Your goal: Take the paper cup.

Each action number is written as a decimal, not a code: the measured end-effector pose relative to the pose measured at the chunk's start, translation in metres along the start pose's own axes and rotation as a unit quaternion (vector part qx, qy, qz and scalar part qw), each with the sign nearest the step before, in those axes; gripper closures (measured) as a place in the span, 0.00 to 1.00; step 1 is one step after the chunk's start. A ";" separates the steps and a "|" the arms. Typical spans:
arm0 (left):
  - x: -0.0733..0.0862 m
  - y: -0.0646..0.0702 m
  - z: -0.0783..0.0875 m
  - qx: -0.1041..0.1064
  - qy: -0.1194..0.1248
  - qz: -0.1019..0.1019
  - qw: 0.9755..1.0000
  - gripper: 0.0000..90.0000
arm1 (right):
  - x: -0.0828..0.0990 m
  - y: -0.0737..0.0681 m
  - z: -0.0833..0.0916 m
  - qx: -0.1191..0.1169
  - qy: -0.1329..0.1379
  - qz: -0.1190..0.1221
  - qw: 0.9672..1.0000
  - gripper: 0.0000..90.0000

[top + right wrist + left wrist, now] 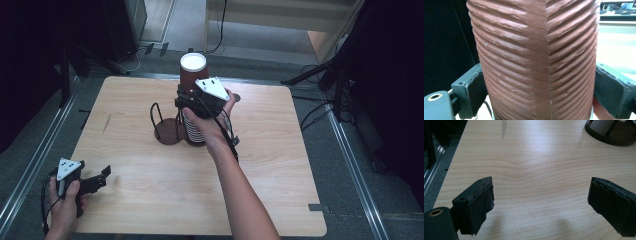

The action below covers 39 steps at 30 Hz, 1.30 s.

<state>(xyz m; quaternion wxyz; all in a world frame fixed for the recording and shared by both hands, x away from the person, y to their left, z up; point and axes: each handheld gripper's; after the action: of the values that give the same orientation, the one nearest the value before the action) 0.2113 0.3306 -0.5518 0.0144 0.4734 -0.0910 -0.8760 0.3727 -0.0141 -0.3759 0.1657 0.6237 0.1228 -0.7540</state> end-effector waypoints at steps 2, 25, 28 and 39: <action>0.000 0.000 0.000 0.000 0.000 0.000 1.000 0.08 | -0.001 0.000 -0.001 0.001 0.002 0.002 1.000 0.10; 0.000 0.000 0.000 0.002 0.005 -0.001 1.000 0.08 | -0.056 0.002 0.008 -0.002 0.045 -0.023 0.999 0.11; 0.000 0.000 0.000 0.002 0.005 -0.001 1.000 0.08 | -0.062 0.002 0.010 -0.003 0.055 -0.023 0.998 0.11; 0.000 0.001 0.000 0.002 0.004 -0.003 1.000 0.08 | -0.076 0.016 0.022 0.009 0.075 -0.036 0.996 0.11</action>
<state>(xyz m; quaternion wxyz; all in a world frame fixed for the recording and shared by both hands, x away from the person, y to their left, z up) 0.2111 0.3299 -0.5519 0.0117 0.4772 -0.0913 -0.8739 0.3723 -0.0304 -0.2965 0.1236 0.6755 0.1505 -0.7112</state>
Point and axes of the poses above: each handheld gripper's, and its own axes: z roughly backward along the jaws, x roughly out of its underside, y roughly to its right, and after that the axes turned 5 degrees about z, right-handed
